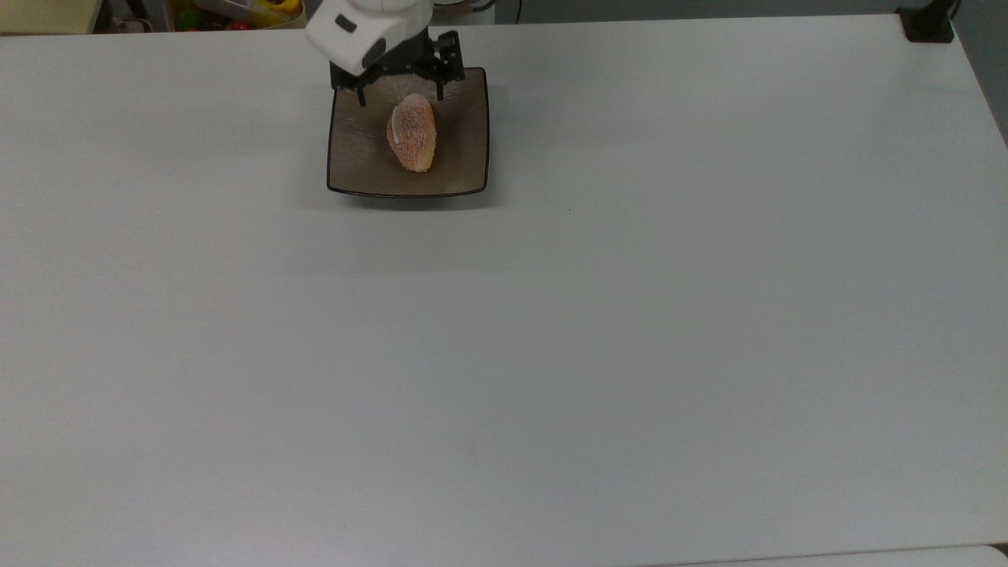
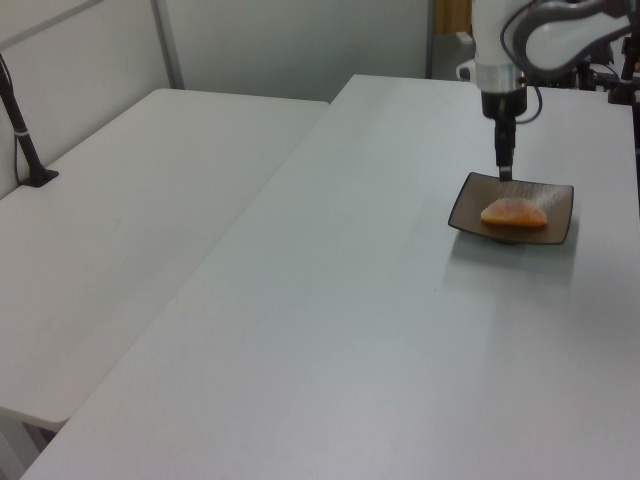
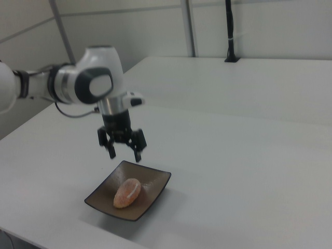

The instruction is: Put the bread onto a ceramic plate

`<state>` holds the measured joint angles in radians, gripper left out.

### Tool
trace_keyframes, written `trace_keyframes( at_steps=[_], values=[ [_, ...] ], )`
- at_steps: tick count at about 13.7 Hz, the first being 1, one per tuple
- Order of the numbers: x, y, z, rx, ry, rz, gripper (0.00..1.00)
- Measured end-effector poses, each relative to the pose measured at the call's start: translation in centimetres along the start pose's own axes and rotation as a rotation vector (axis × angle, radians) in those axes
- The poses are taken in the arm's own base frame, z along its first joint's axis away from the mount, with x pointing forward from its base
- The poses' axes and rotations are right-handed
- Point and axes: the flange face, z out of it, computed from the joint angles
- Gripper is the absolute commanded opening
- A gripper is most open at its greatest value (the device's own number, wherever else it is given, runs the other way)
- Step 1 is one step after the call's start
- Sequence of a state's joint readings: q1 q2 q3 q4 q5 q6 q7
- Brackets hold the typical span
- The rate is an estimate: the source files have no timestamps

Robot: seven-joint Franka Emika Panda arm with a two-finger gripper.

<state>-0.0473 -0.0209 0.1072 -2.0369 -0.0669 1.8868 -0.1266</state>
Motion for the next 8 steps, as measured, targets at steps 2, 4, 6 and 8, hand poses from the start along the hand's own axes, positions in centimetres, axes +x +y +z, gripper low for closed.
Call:
trace_keyframes(
  at_steps=[2,4,6,8],
  values=[
    [0.2,-0.1,-4.0,-0.007,0.026,0.025,1.00],
    [0.2,-0.7,-8.6,-0.014,0.061,0.054,1.00],
    [0.0,-1.0,-11.7,-0.013,0.082,0.088,1.00],
    [-0.3,-1.3,-14.7,0.011,0.112,0.115,1.00]
  ],
)
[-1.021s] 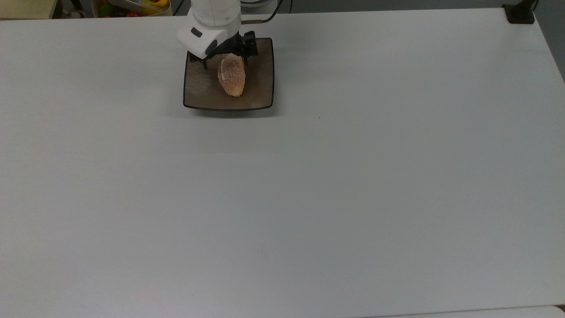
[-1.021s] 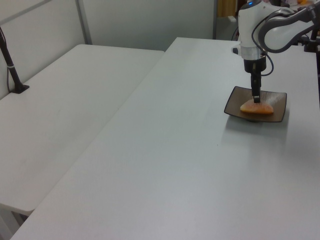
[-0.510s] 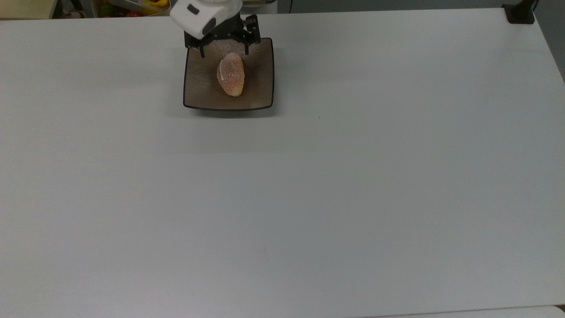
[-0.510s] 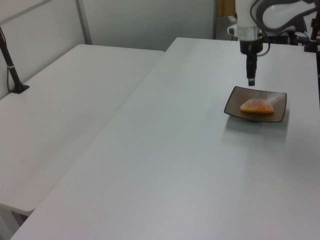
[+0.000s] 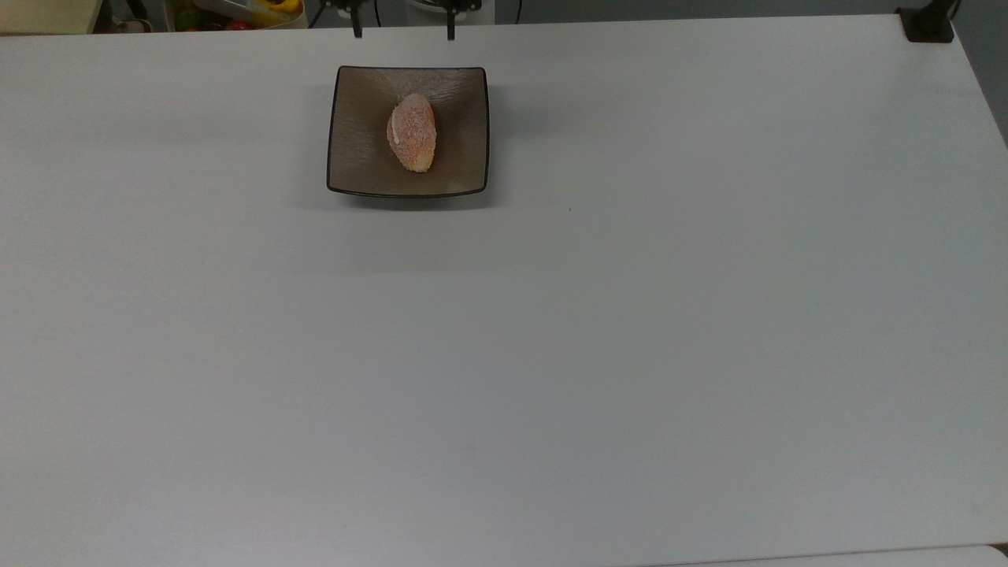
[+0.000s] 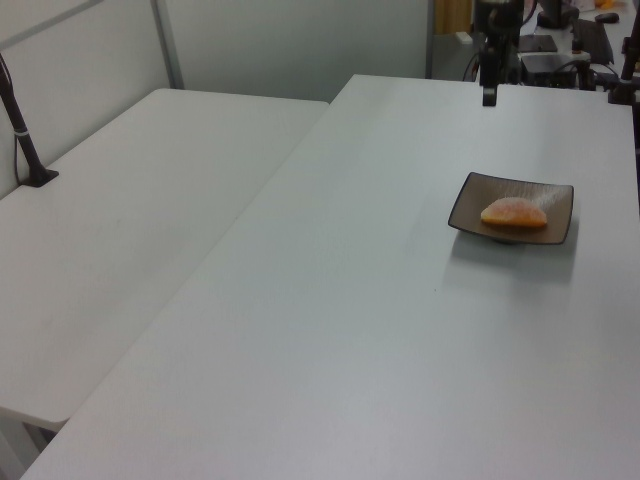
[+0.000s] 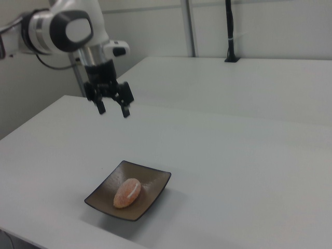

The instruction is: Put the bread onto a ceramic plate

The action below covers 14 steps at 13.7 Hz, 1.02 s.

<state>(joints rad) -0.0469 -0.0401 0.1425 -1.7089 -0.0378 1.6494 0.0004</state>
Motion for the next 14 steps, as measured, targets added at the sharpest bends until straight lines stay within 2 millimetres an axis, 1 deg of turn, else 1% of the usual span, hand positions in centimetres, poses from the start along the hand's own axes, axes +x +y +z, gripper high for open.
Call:
trace_keyframes(
  at_steps=[2,4,7,11,14],
  values=[
    [-0.2,-0.3,-2.4,0.037,0.019,0.017,1.00],
    [-0.2,-0.4,-3.8,0.056,0.036,0.030,1.00],
    [0.0,-0.7,-4.0,0.111,0.048,0.037,1.00],
    [1.0,0.9,-4.6,0.126,0.137,0.022,1.00],
    [1.1,1.8,-4.6,0.122,0.153,-0.028,1.00]
  ],
)
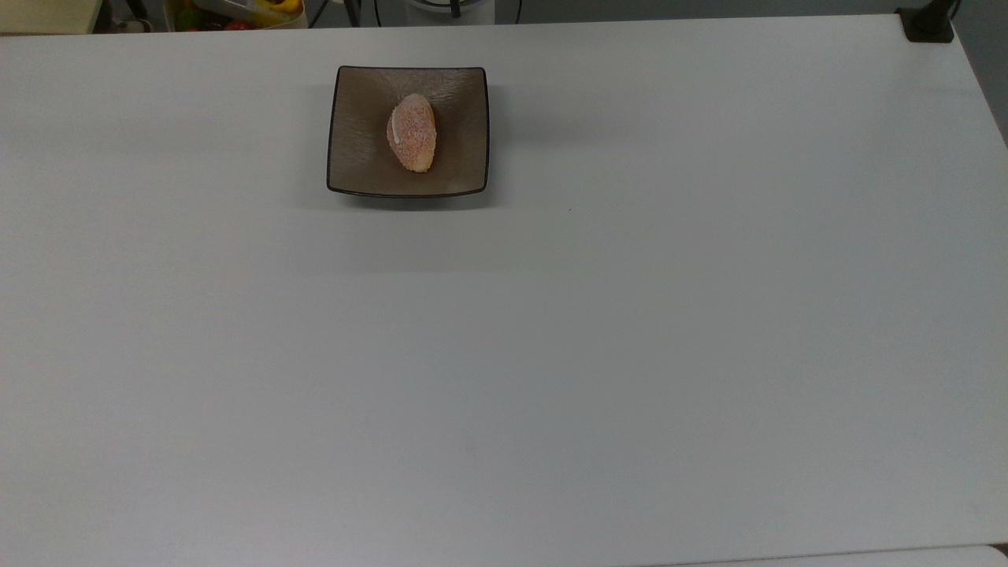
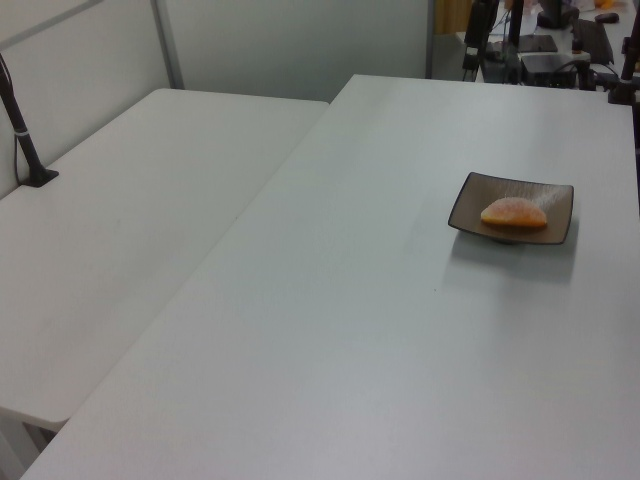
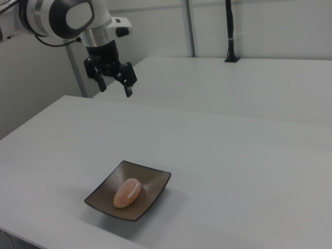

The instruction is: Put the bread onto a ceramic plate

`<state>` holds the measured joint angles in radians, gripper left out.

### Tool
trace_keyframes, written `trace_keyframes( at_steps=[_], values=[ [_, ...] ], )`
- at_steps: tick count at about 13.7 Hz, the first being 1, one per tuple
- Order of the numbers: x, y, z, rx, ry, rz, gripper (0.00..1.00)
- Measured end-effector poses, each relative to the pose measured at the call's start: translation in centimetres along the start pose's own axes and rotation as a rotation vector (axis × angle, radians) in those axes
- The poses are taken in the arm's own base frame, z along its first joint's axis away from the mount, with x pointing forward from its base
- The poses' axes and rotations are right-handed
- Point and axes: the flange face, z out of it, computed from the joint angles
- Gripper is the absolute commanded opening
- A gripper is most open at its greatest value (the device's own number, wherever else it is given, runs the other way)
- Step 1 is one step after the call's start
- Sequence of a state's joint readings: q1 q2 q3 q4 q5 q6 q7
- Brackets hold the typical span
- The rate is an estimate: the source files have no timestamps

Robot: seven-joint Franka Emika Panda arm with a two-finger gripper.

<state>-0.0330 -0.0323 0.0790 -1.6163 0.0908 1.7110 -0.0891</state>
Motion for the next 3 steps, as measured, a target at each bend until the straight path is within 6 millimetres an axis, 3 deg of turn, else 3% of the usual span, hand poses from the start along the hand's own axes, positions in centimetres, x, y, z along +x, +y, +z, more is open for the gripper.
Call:
trace_keyframes(
  at_steps=[3],
  values=[
    [0.01,0.10,0.00,0.000,0.001,-0.014,1.00]
  ],
)
